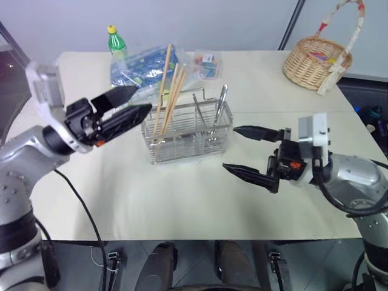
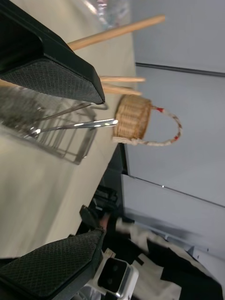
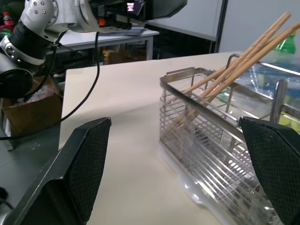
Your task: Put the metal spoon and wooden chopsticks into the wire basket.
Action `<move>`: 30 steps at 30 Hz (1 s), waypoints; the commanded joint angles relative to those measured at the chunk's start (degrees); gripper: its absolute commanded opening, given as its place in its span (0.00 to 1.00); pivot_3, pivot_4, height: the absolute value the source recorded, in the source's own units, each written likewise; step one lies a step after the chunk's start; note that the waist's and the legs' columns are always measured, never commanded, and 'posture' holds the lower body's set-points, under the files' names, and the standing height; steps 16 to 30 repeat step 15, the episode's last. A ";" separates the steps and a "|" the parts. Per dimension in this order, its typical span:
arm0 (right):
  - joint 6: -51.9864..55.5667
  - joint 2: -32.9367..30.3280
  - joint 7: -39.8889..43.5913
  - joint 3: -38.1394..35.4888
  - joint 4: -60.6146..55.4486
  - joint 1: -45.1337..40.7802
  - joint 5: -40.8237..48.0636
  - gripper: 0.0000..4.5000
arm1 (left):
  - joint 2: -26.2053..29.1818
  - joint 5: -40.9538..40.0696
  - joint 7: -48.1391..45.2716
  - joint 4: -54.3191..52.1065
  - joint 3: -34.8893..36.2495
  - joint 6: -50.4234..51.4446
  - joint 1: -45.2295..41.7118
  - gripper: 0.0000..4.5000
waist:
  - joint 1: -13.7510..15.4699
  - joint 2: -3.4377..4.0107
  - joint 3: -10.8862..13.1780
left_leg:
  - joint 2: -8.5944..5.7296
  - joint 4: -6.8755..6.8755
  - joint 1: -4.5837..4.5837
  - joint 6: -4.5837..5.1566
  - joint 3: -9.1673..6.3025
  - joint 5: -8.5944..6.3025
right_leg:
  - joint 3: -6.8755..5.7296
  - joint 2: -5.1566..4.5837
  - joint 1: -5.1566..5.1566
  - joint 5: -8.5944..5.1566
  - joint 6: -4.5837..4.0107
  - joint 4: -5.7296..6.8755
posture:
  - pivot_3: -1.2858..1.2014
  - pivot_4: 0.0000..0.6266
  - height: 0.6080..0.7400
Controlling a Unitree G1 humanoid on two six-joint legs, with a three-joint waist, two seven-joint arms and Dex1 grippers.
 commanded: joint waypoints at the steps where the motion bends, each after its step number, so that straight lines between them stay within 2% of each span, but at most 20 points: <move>1: -2.04 0.08 2.32 -0.50 0.66 0.92 -1.16 1.00 | 0.58 -4.49 2.78 -5.99 3.96 -0.46 6.61 0.99 | -0.07 0.01 0.00 | 0.01 -0.02 0.01 0.00 0.02 0.00 | 0.01 0.00 -0.01 0.00 0.00 -0.03 | 0.52 0.24 1.00; 6: -3.15 0.52 4.45 -0.06 2.69 1.38 -2.90 1.00 | 2.48 -6.84 1.61 -12.02 6.76 -0.55 18.79 0.99 | 0.08 0.02 0.01 | 0.02 -0.03 0.01 0.01 0.04 0.00 | 0.03 0.00 -0.01 -0.10 -0.18 -0.03 | 0.52 0.24 1.00; 11: -3.87 1.25 5.42 0.96 3.79 0.98 -3.91 1.00 | 3.48 -5.23 0.84 -13.47 7.74 -3.05 23.91 0.99 | 0.26 0.05 0.01 | 0.02 -0.01 0.01 0.01 0.06 -0.01 | 0.03 -0.01 0.04 -0.13 -0.26 -0.09 | 0.52 0.24 1.00; 30: -3.74 1.42 5.79 0.83 3.45 1.51 -3.71 1.00 | 4.17 -5.14 0.74 -14.06 8.24 -4.43 25.97 0.99 | 0.22 0.06 0.02 | 0.02 -0.02 0.00 0.02 0.07 -0.01 | 0.02 -0.01 0.03 -0.13 -0.26 -0.12 | 0.52 0.24 1.00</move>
